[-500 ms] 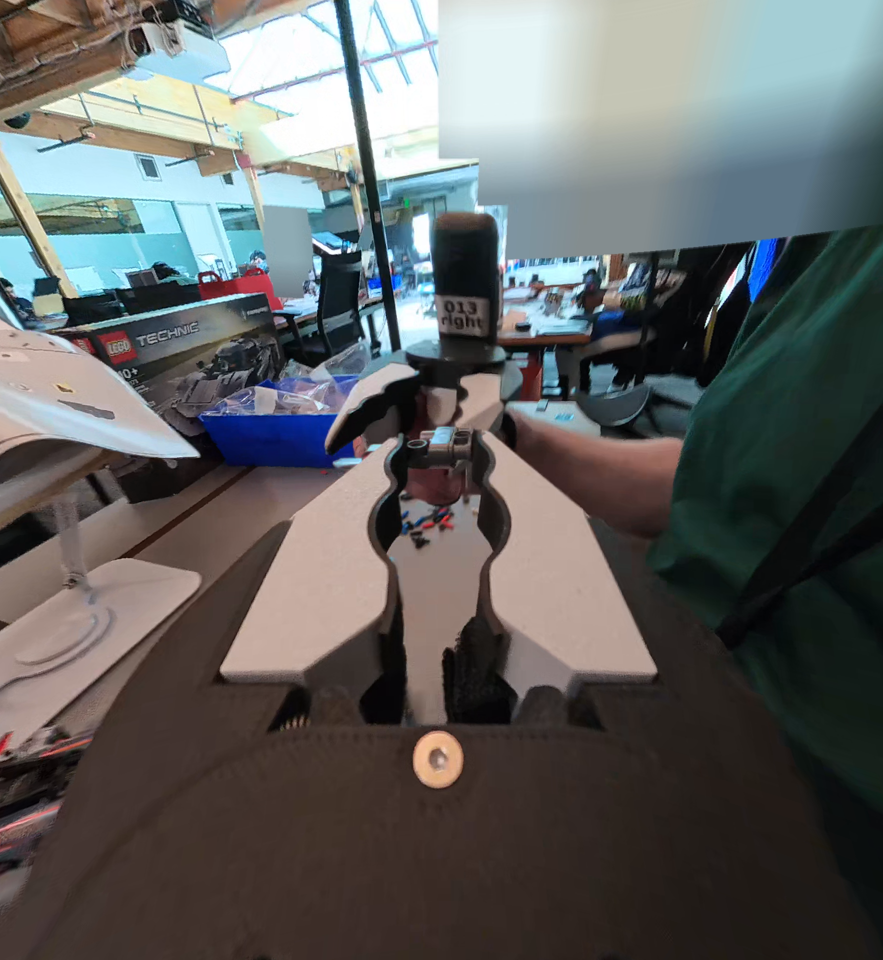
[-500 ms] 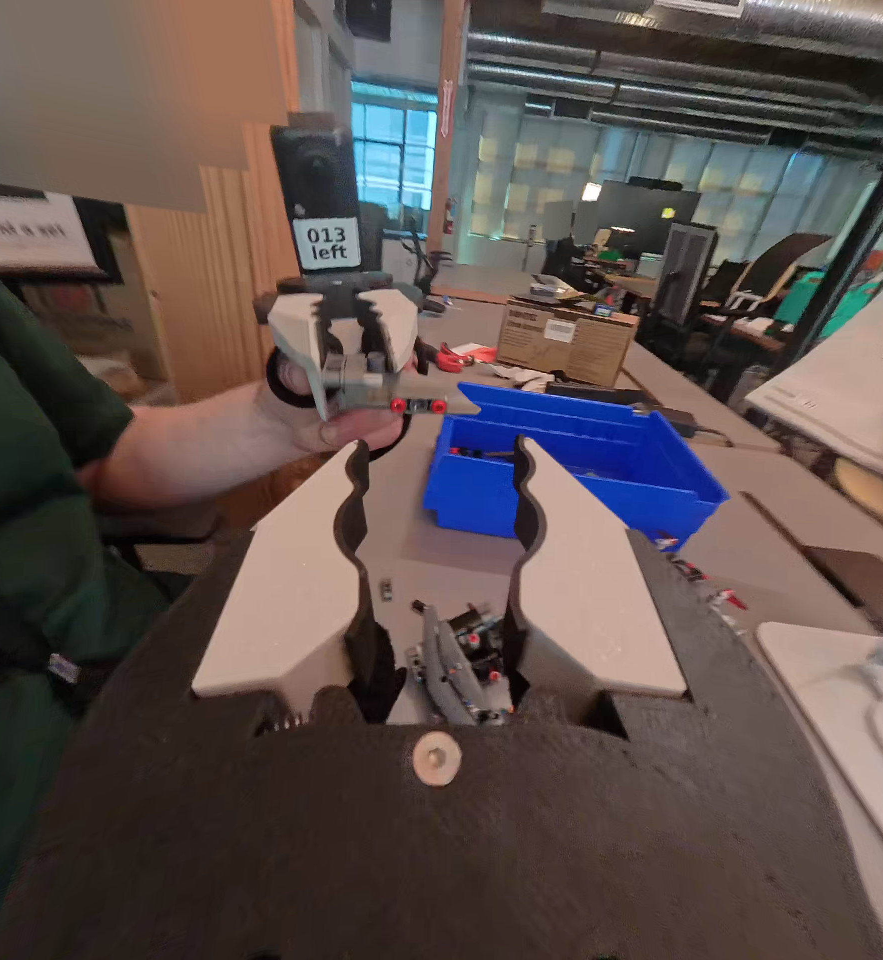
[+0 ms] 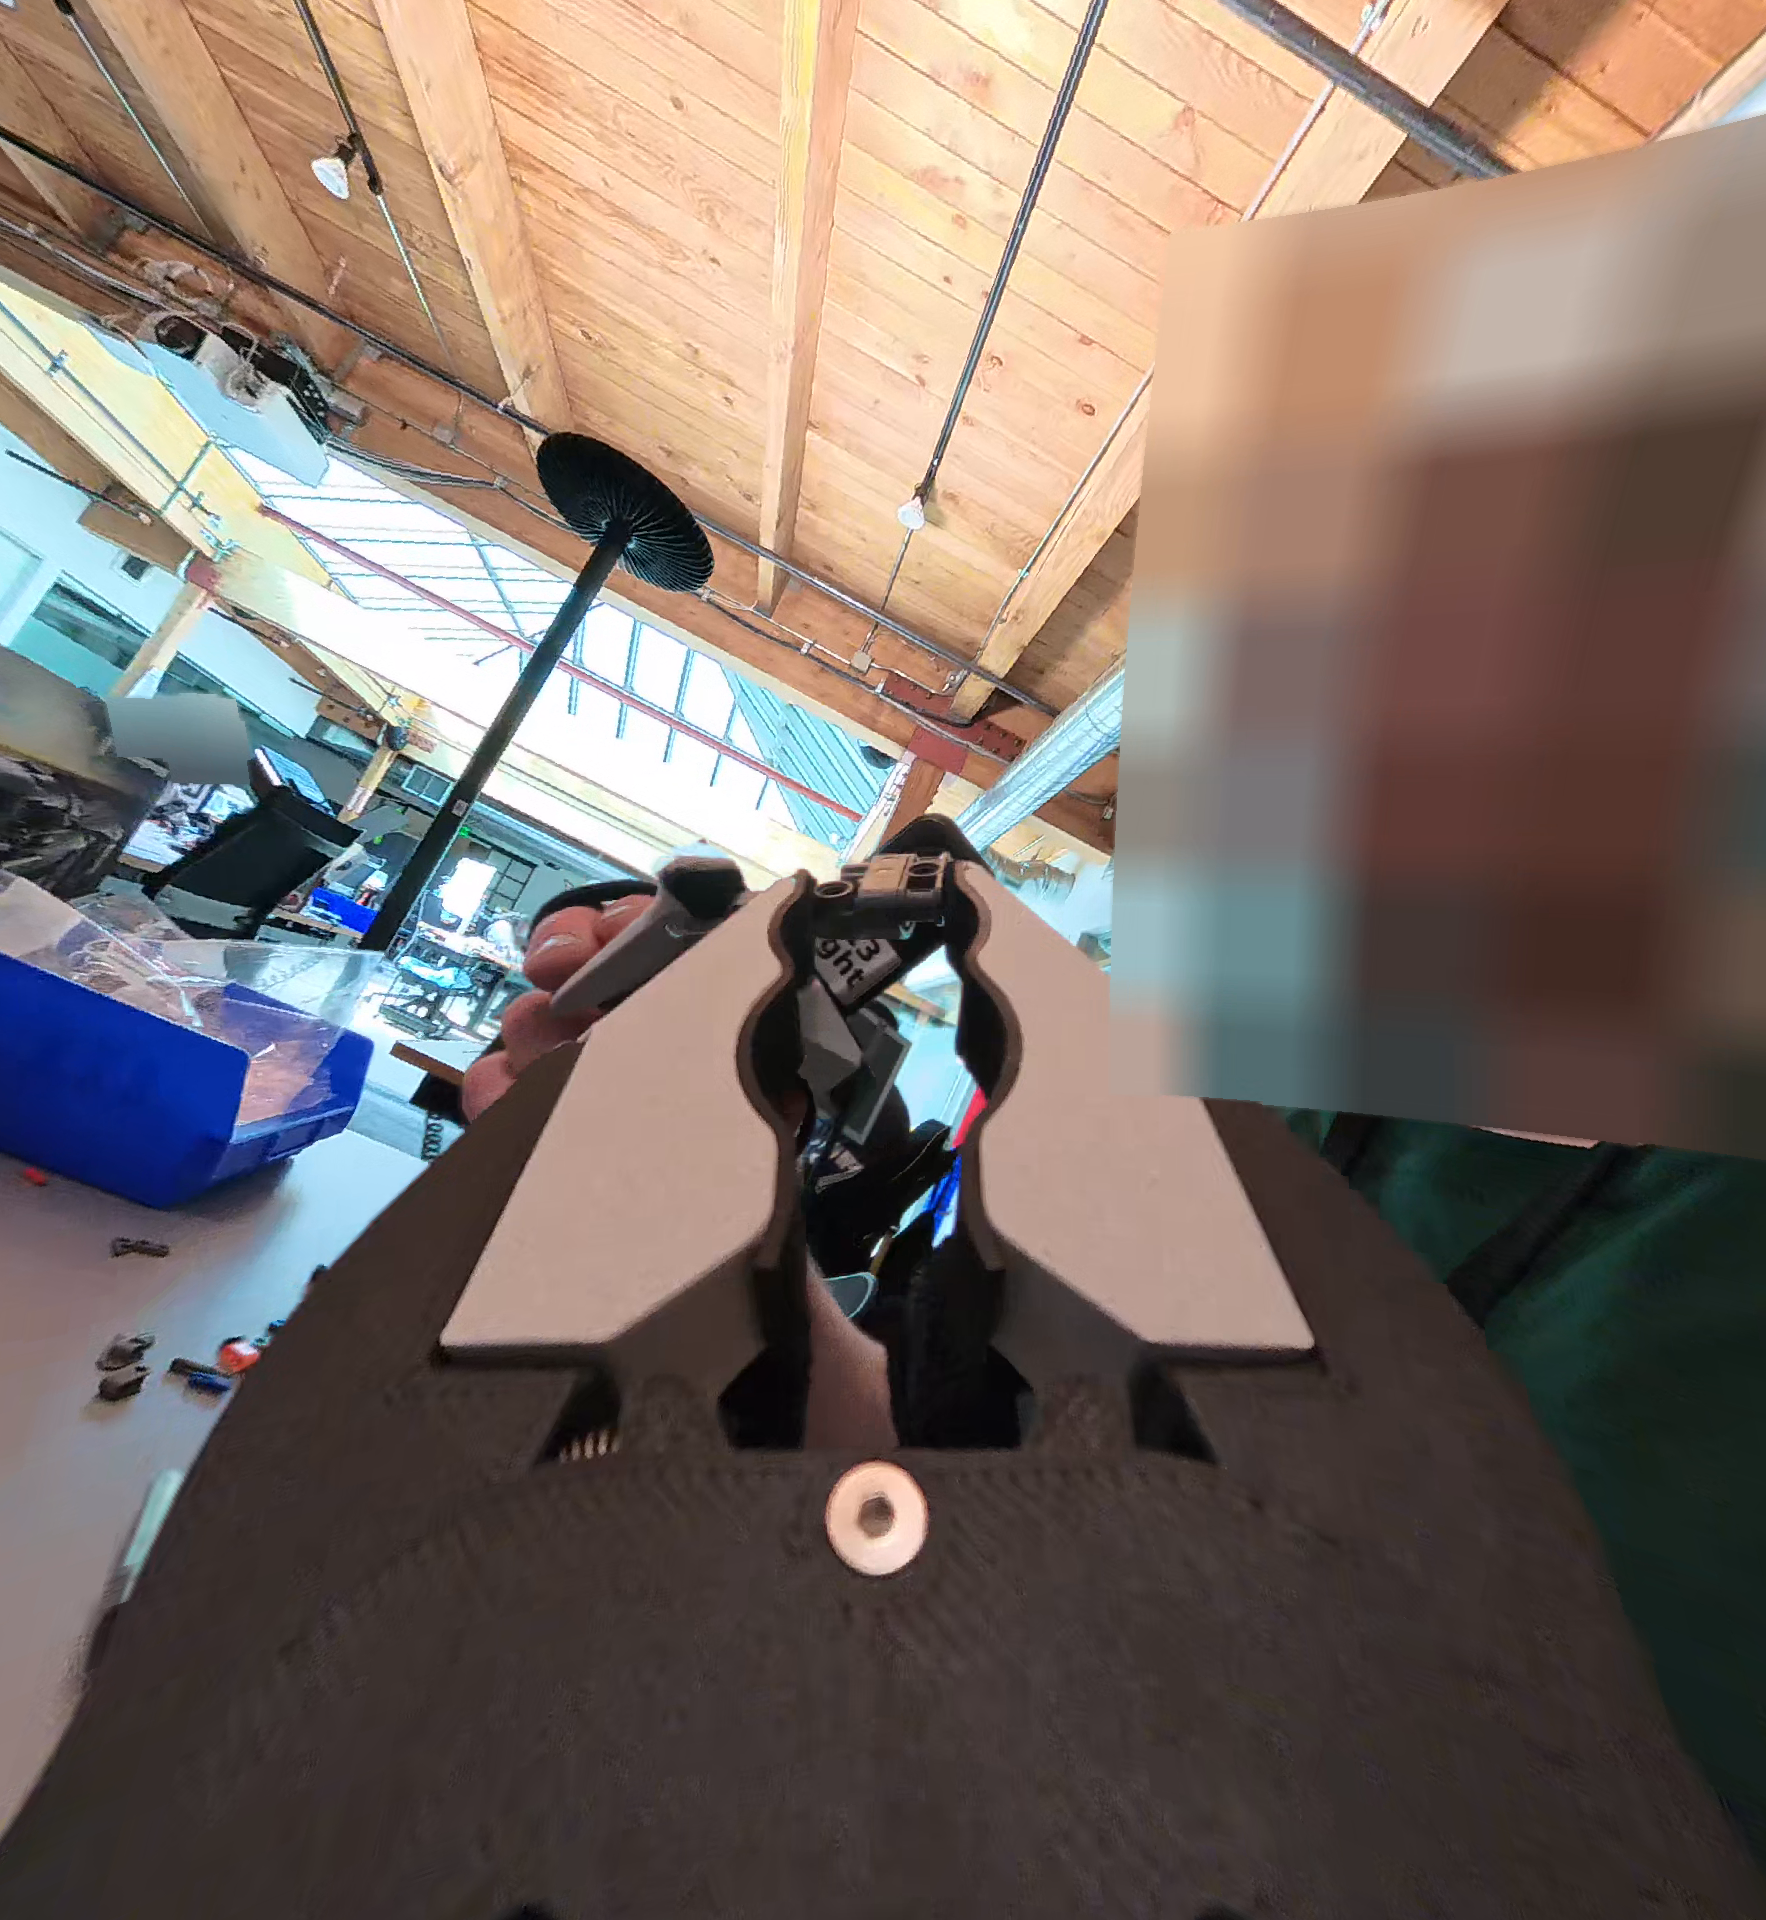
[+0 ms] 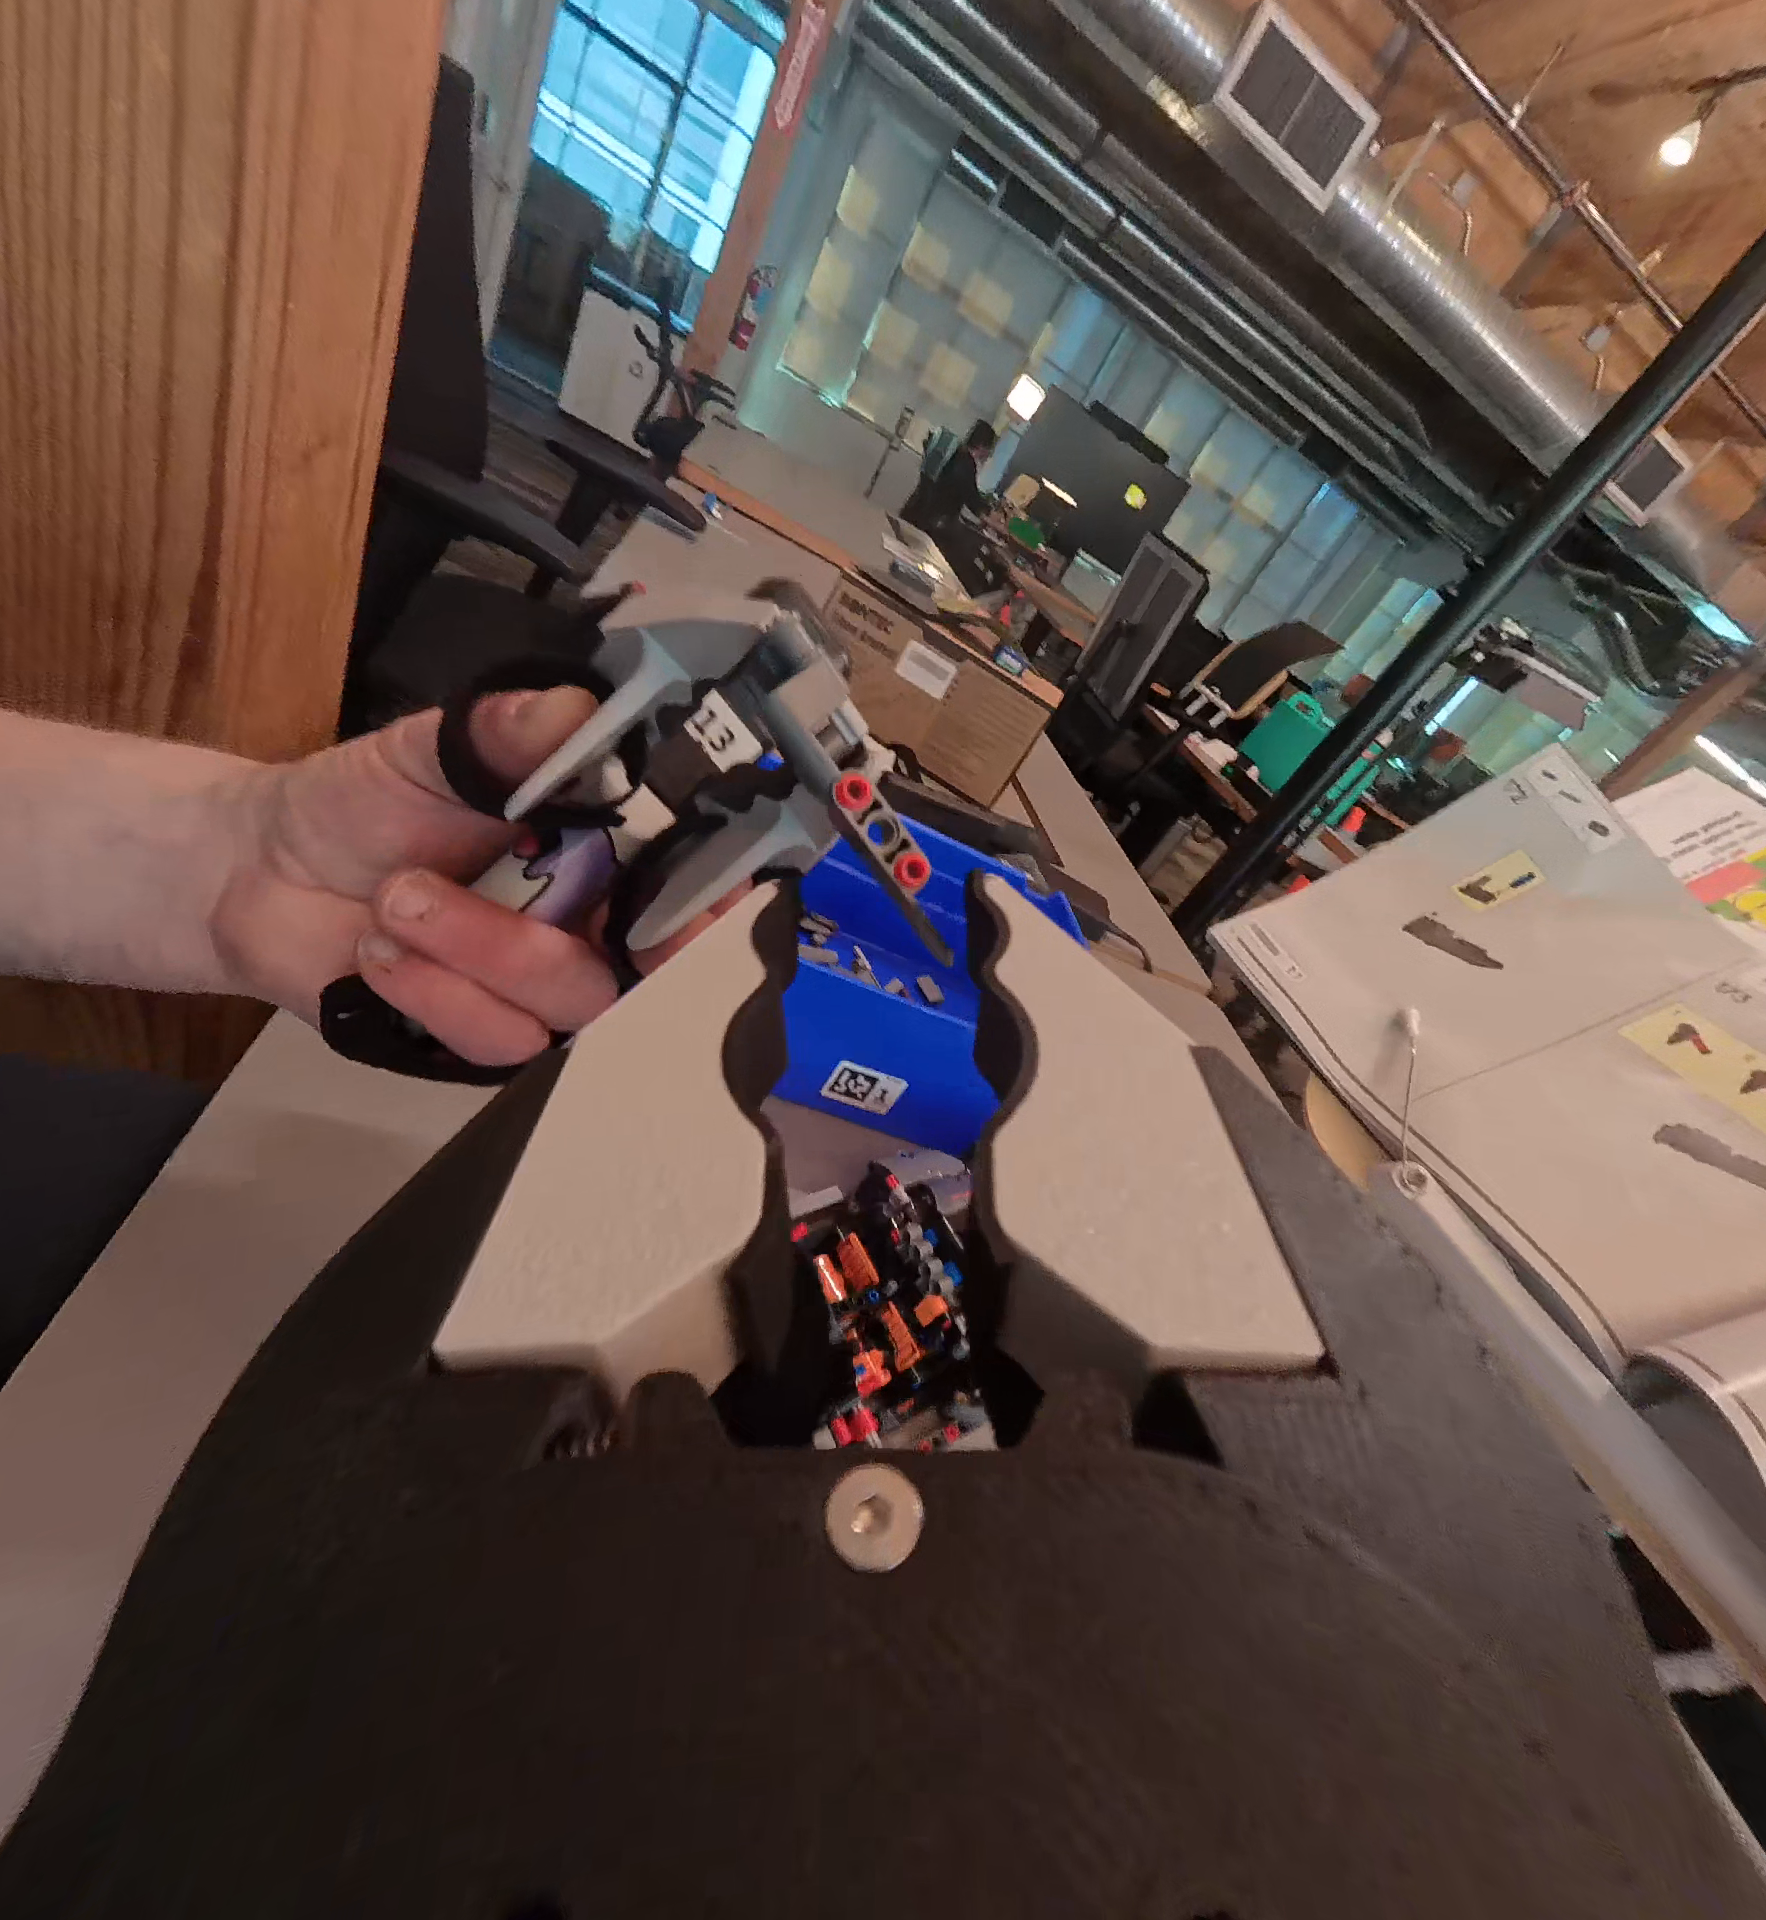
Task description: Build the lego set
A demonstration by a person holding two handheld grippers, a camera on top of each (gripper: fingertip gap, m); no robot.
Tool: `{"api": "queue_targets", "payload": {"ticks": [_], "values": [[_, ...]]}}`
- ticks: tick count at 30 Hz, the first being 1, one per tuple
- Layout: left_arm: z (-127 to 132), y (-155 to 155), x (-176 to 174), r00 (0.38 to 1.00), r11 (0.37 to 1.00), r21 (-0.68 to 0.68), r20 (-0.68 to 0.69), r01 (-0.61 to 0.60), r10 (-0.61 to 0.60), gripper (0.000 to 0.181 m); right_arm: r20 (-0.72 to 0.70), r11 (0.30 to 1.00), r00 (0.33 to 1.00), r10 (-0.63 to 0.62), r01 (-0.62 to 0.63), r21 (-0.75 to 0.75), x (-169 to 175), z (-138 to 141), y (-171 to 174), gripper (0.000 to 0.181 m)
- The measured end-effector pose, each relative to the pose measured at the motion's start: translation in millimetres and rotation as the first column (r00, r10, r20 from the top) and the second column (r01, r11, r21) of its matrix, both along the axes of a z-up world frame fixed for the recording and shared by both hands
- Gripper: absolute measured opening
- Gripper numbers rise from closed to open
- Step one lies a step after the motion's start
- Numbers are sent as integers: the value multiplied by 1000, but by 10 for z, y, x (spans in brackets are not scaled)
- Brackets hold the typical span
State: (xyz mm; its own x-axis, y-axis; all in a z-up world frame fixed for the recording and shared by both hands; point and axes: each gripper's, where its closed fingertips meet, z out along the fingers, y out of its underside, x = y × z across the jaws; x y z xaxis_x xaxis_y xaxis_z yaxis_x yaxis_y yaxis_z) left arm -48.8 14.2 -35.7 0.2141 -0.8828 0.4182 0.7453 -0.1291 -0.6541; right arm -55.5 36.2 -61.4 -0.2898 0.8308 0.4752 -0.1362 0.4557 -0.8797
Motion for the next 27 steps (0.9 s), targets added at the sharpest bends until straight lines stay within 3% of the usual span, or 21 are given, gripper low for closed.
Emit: {"api": "queue_targets", "payload": {"ticks": [2, 5, 9, 14, 17, 21, 27], "values": [[-8, 4, -2, 999, 1000, -1, 22, 29, -29, 22, 1, 999, 999, 39, -39, -14, 8, 15, -20, 10], [-34, 32, -20, 998, 999, -11, 51, 49, -48, 22, 38, 996, 996, 80, -79, -45, 10, -17, -8, 7], [-95, 136, -127, 998, 998, -39, 35, -54, 55, 22, 104, 995, 992, 76, -69, -70, -30, -113, 68, 6], [-183, 173, -196, 952, 967, 5, -173, -256, 253, 22, 210, 981, 969, 129, -94, -168, -24, -202, 129, 6], [-270, 219, -124, 839, 919, 81, -383, -386, 386, 23, 274, 983, 953, 127, -83, -166, -22, -290, 183, 5], [-321, 261, -89, 747, 894, 131, -506, -428, 431, 17, 317, 982, 937, 148, -103, -156, 0, -343, 157, 5], [-285, 287, -130, 782, 902, 111, -463, -417, 418, 9, 307, 971, 934, 184, -124, -204, 4, -304, 158, 5]]}}
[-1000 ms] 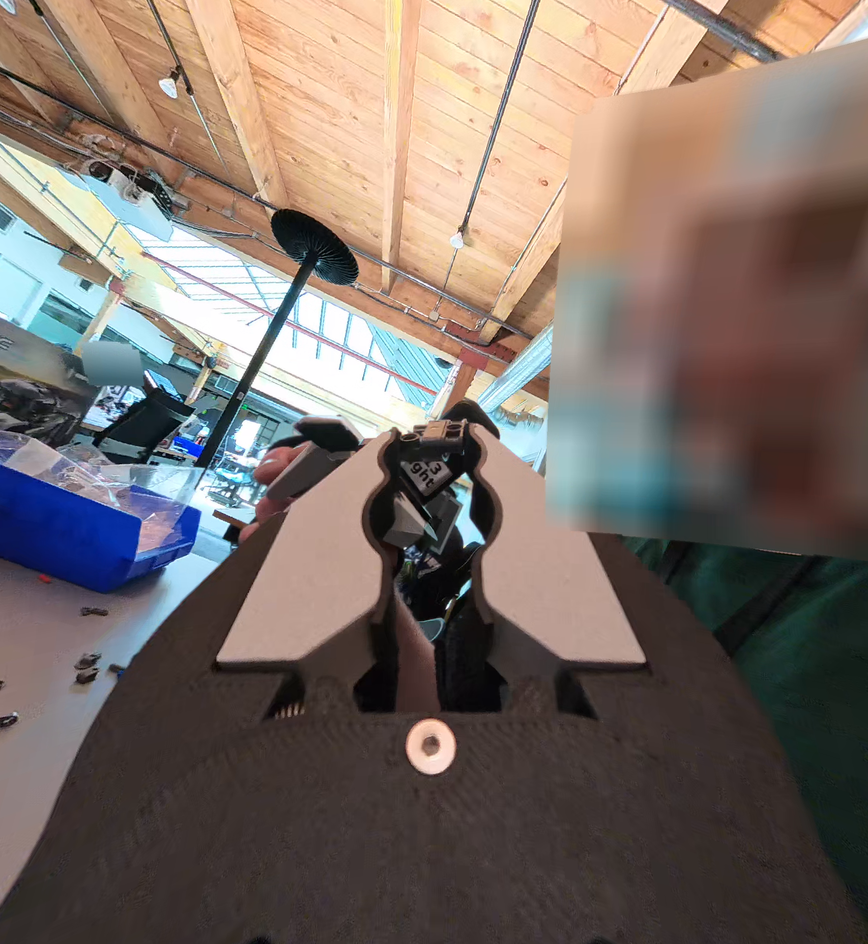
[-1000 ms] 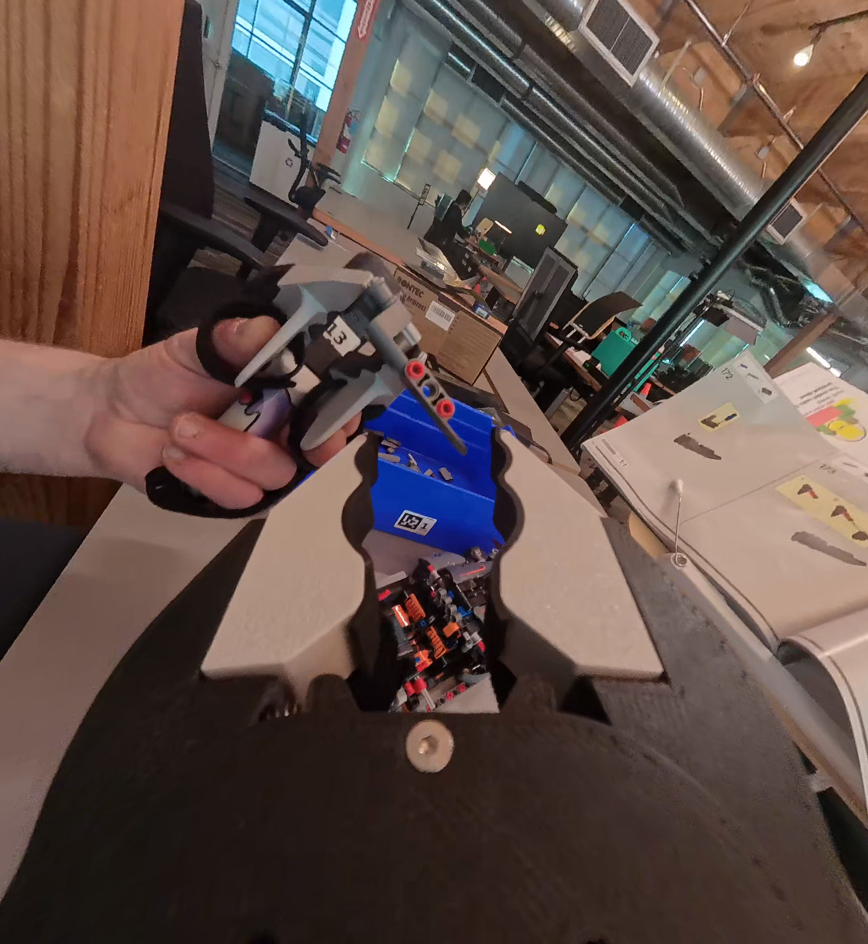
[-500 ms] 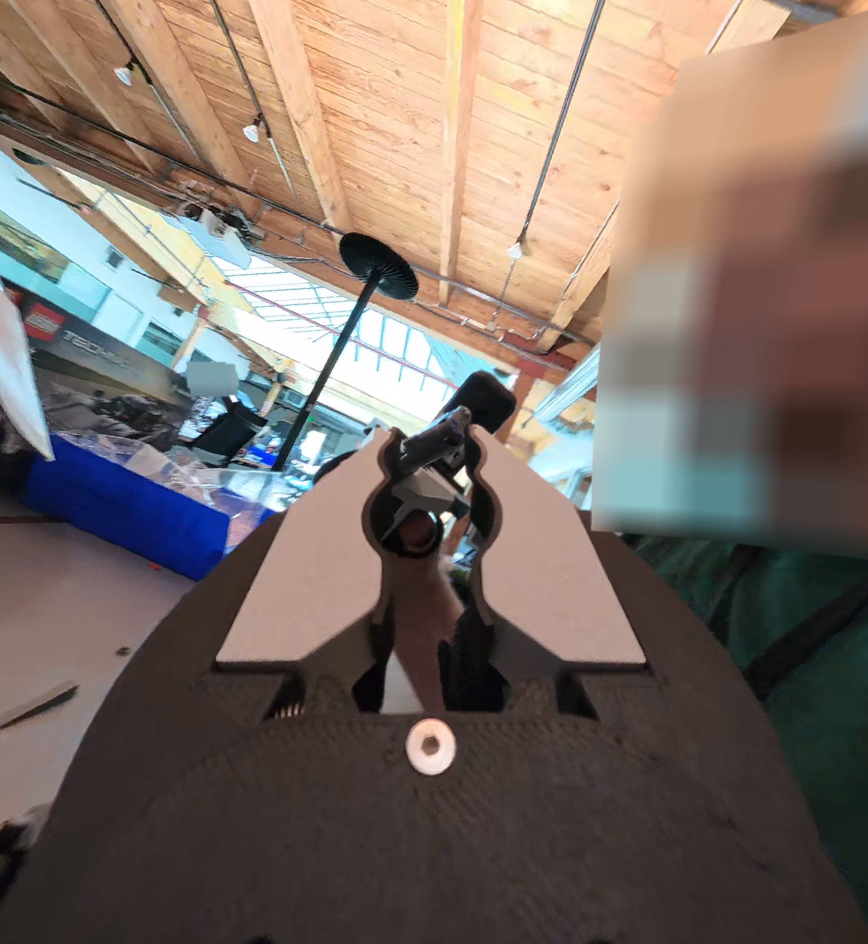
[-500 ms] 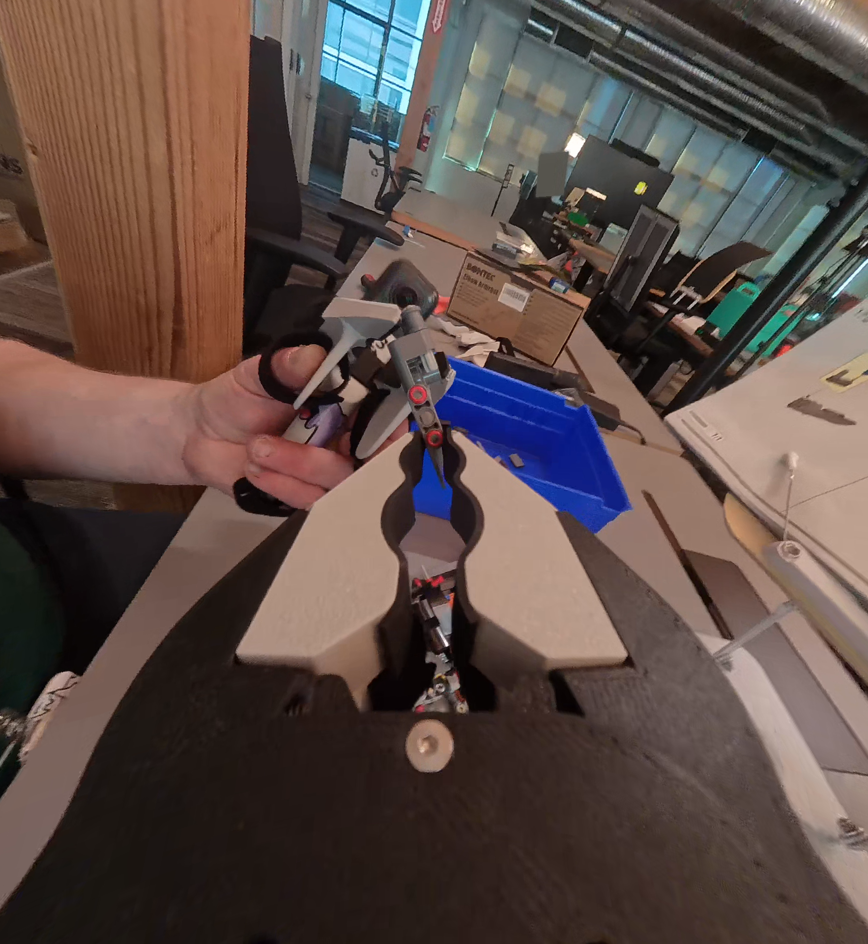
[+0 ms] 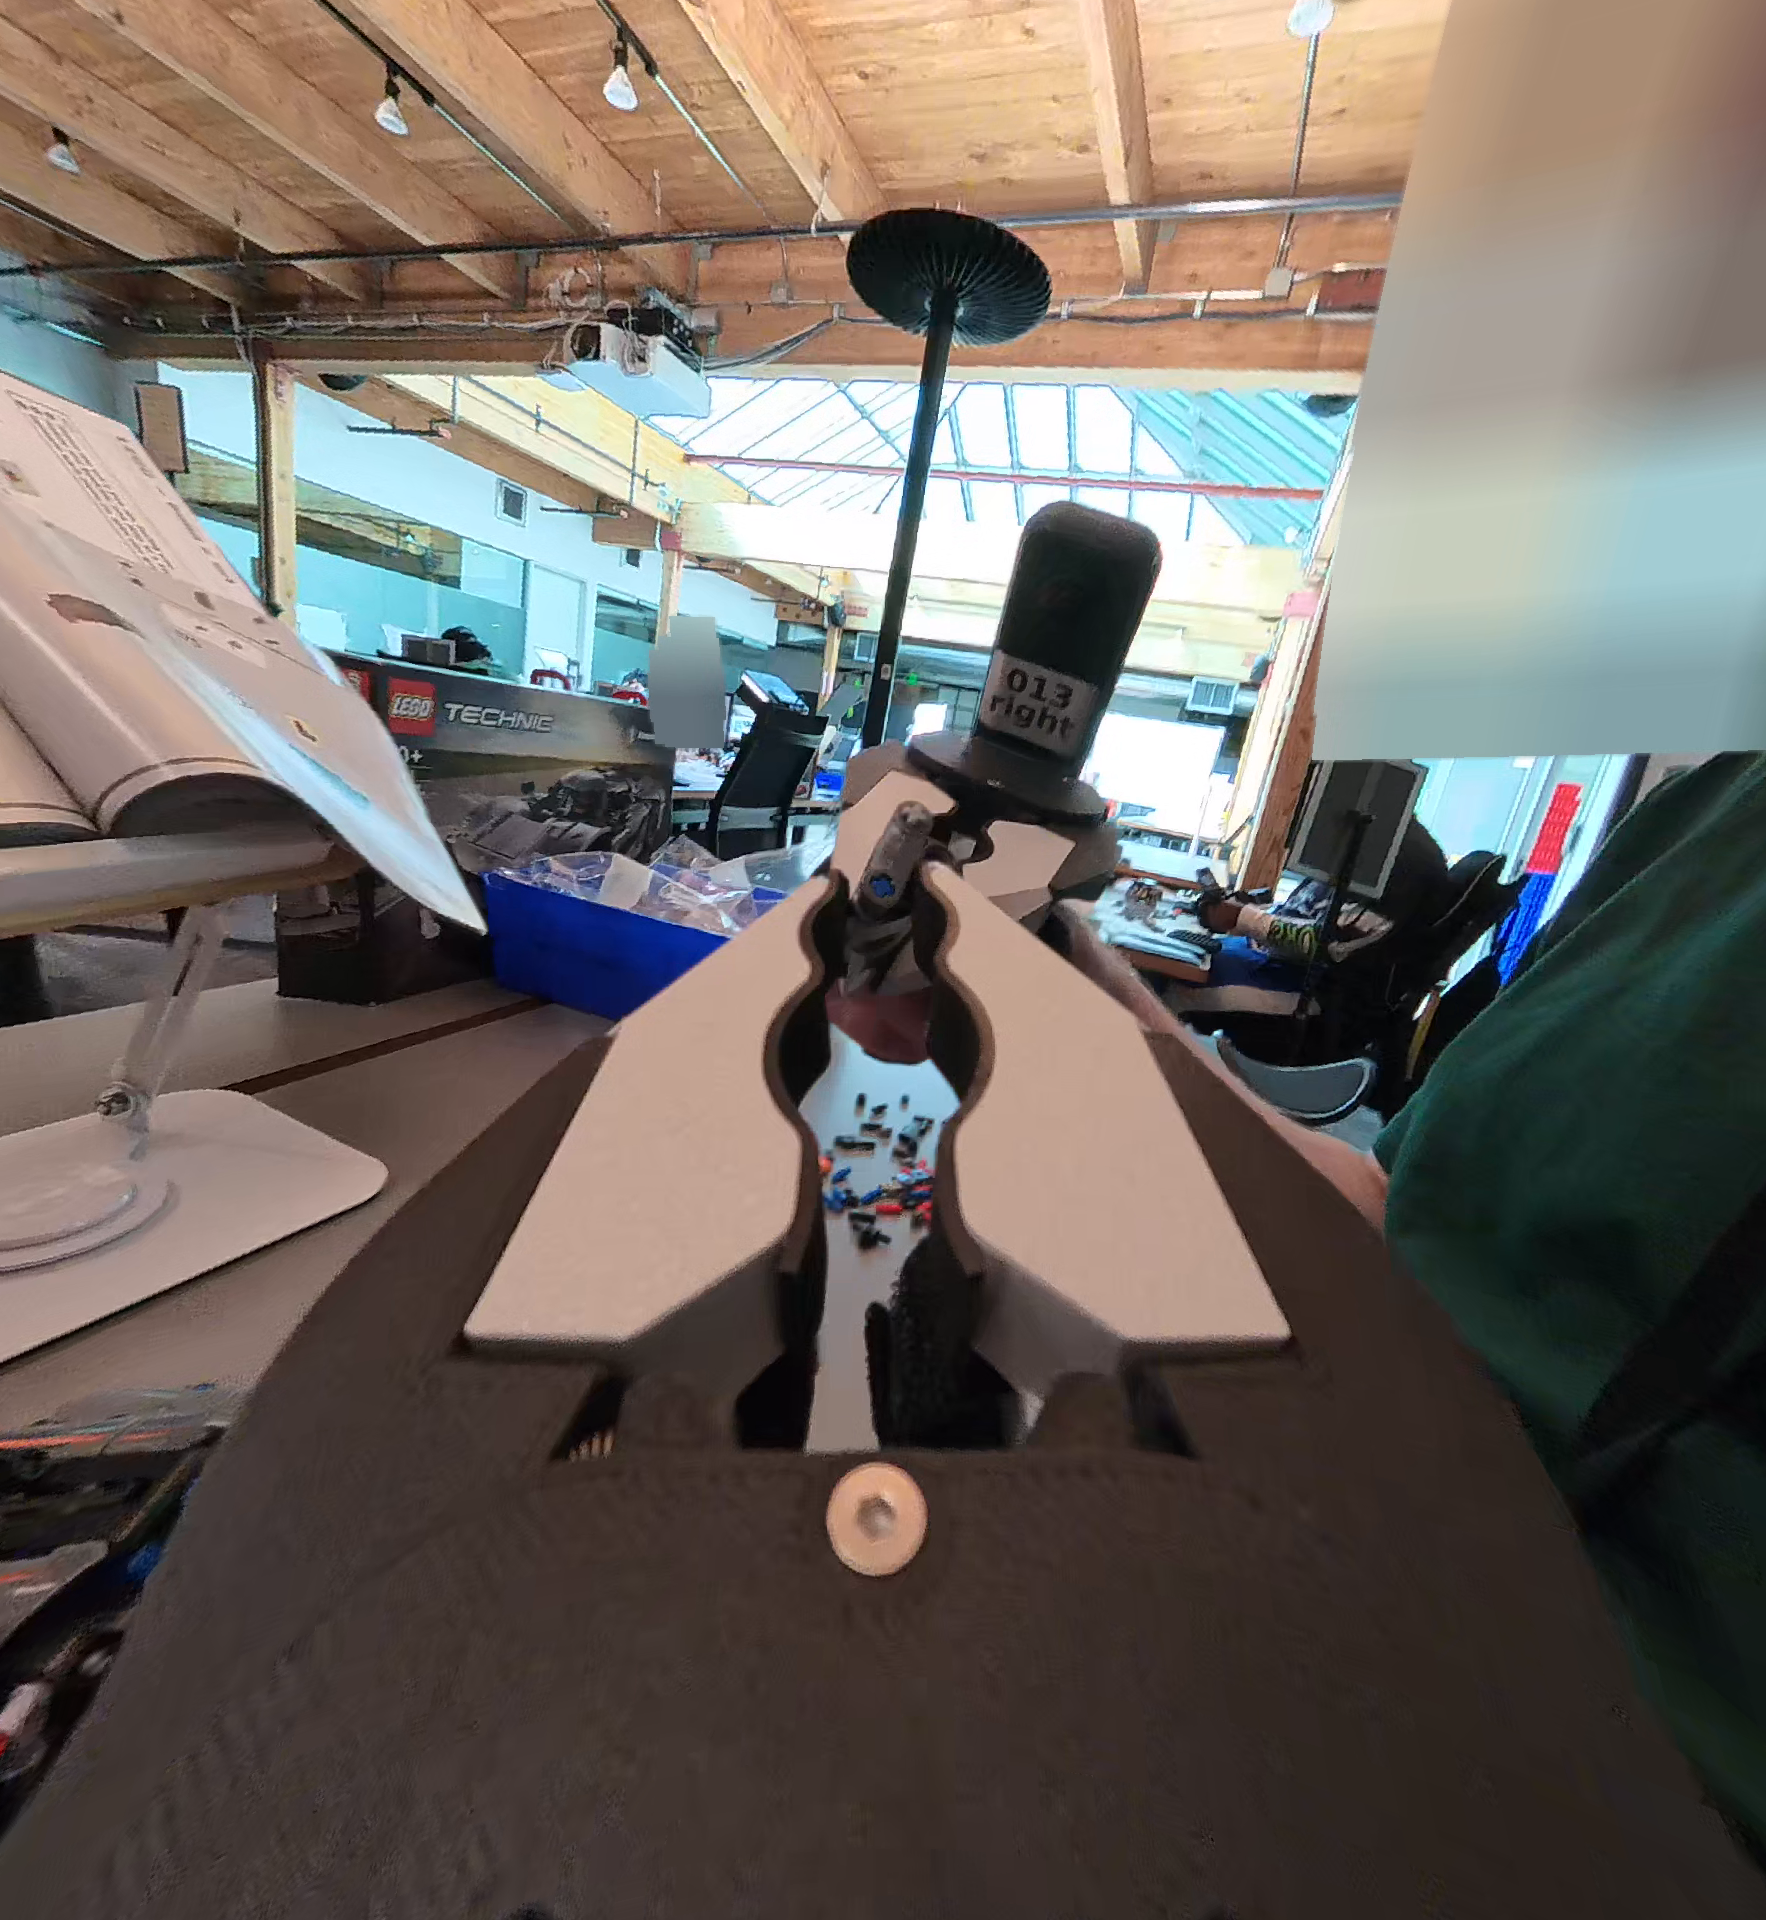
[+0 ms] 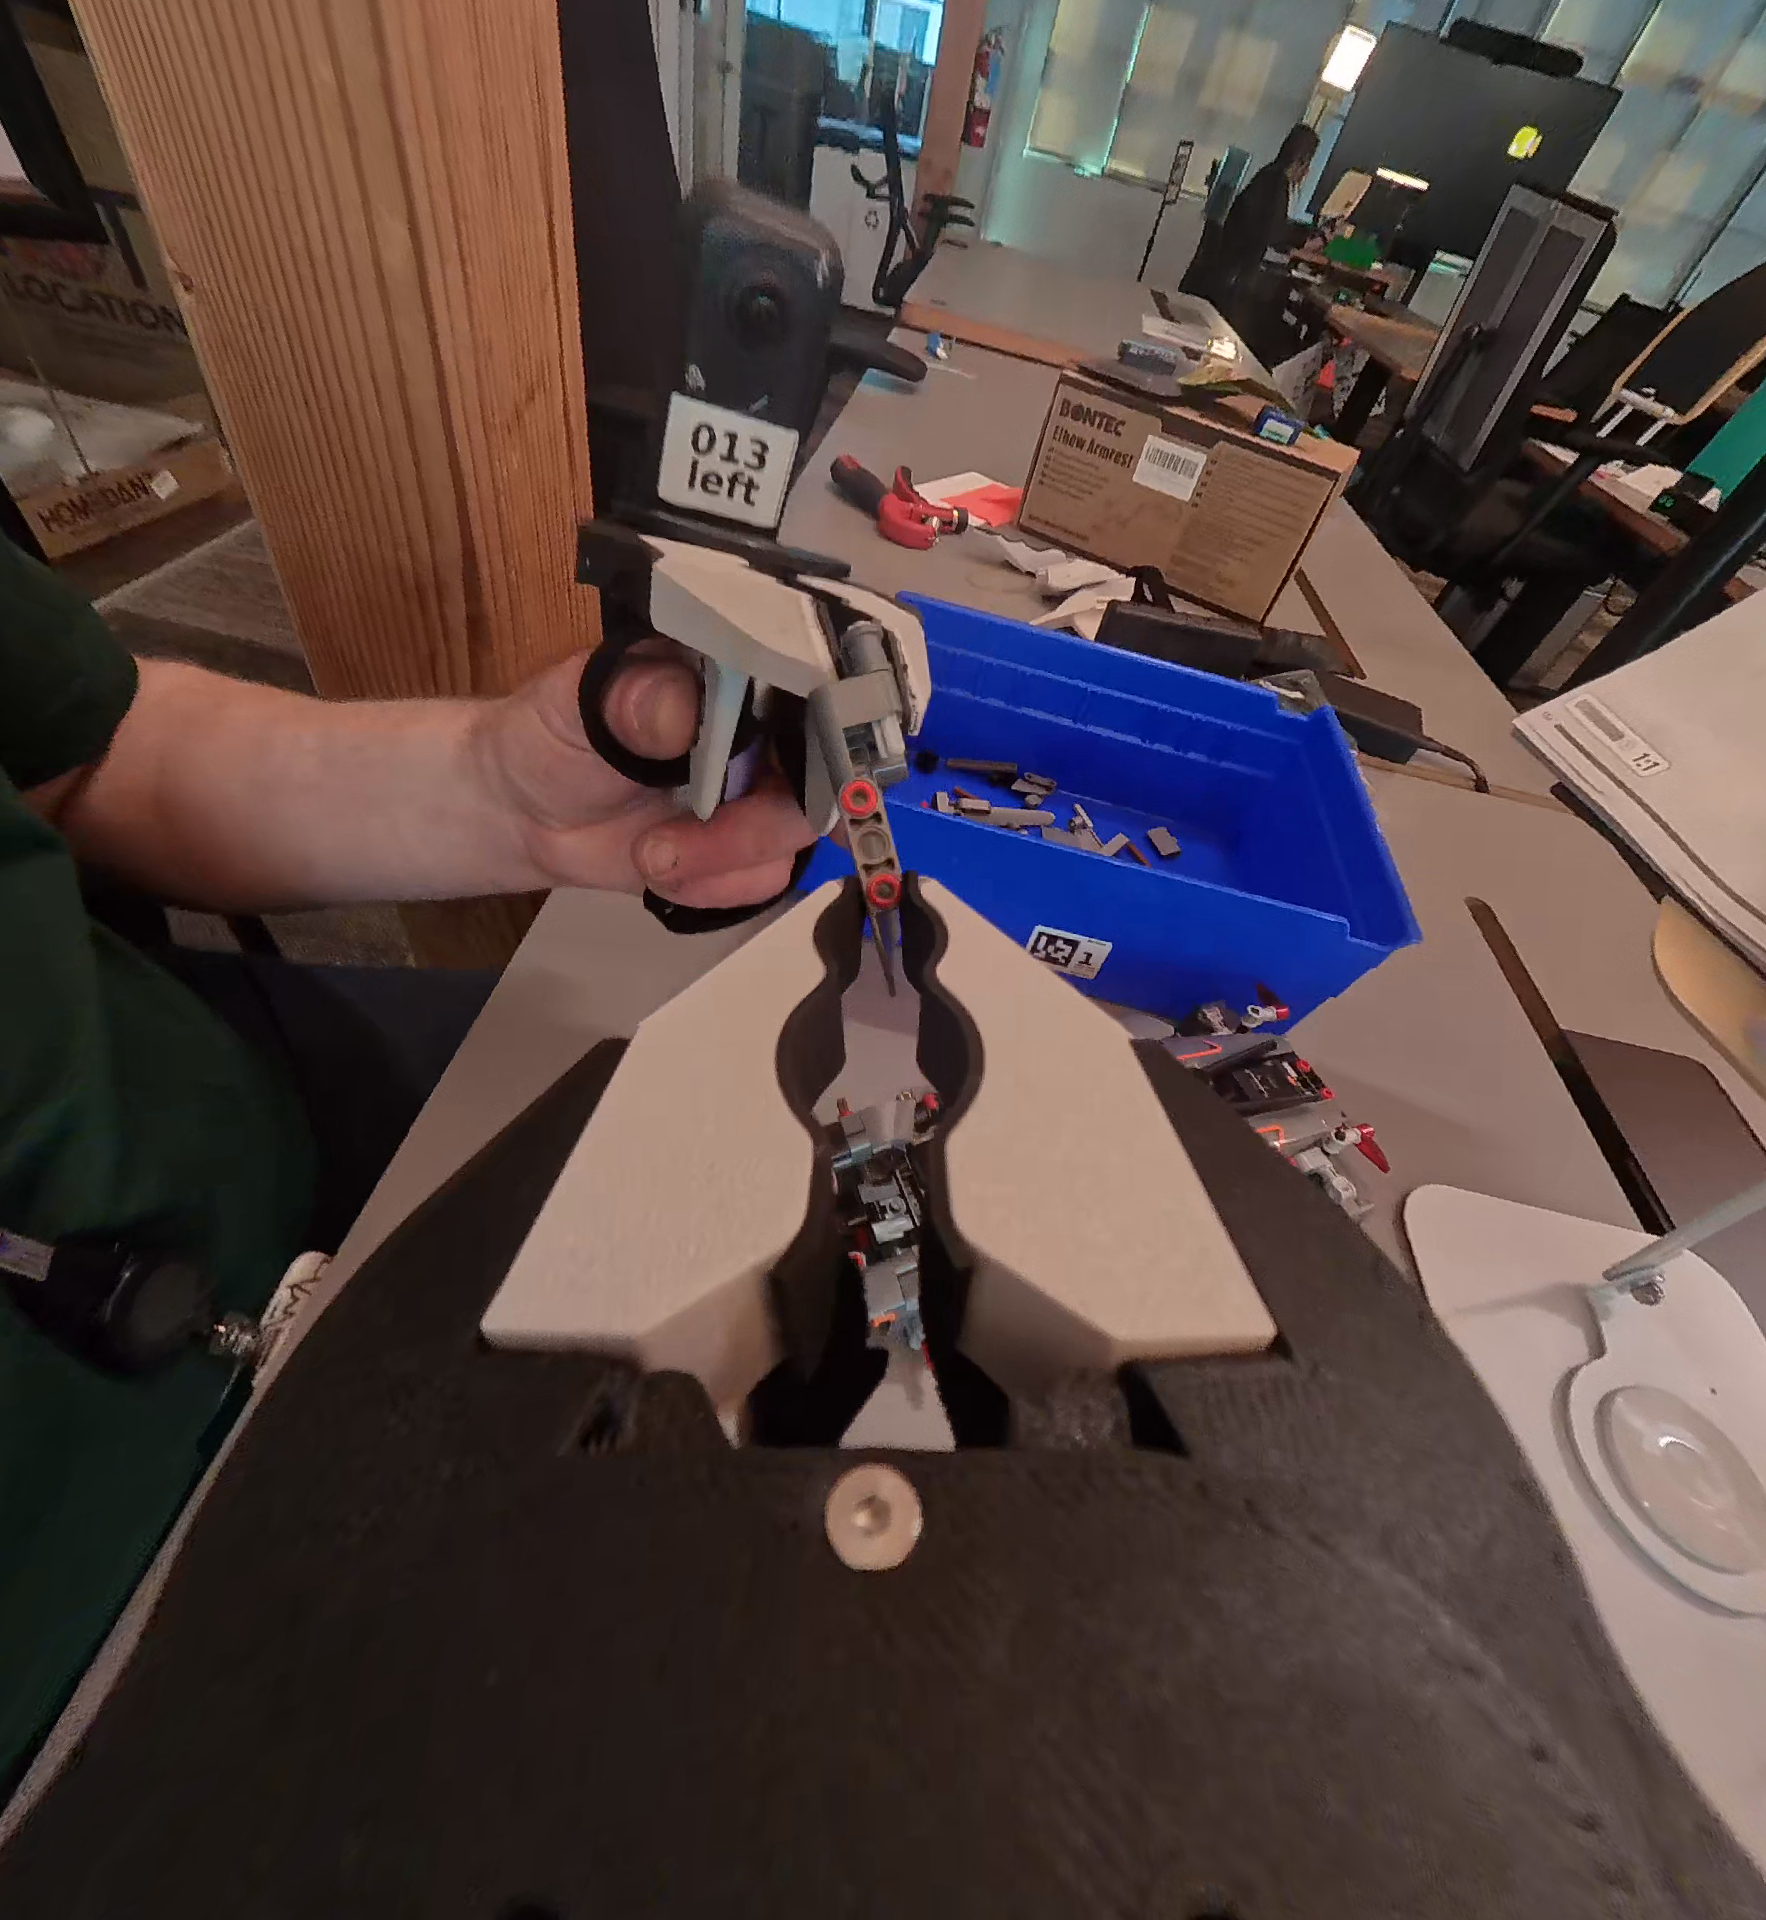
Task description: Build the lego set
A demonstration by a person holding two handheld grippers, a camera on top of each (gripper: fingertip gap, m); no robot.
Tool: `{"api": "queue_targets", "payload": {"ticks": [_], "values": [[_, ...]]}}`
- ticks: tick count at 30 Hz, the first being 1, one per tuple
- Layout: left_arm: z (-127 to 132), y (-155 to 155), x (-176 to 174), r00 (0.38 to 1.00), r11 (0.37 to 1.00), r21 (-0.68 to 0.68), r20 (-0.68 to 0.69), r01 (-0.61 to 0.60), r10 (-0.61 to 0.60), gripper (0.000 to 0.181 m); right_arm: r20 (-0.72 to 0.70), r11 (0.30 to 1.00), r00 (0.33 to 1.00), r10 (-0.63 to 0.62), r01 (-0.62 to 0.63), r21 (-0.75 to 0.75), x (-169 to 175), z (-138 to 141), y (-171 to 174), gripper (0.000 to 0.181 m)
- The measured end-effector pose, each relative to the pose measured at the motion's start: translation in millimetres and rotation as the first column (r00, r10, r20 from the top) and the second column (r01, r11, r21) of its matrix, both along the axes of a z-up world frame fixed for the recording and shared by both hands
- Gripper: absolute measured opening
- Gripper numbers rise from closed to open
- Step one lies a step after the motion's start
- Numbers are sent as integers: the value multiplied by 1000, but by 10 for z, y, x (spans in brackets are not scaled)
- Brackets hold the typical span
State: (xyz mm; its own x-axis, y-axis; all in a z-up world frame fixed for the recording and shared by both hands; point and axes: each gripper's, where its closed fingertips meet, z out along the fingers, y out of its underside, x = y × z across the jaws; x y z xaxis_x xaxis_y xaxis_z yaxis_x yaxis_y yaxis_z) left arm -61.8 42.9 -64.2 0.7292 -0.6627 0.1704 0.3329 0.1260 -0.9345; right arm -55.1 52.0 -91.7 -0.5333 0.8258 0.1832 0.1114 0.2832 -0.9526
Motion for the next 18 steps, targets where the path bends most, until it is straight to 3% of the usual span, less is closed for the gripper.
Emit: {"api": "queue_targets", "payload": {"ticks": [12, 18], "values": [[81, 64, -44, 972, 996, 33, 218, 79, -84, 7, -67, 980, 997, 47, -59, -193, 26, 170, 4, 5], [-46, 139, -51, 954, 997, 3, 293, 71, -69, 6, -58, 939, 996, 75, -90, -333, 54, 151, 72, 5]]}}
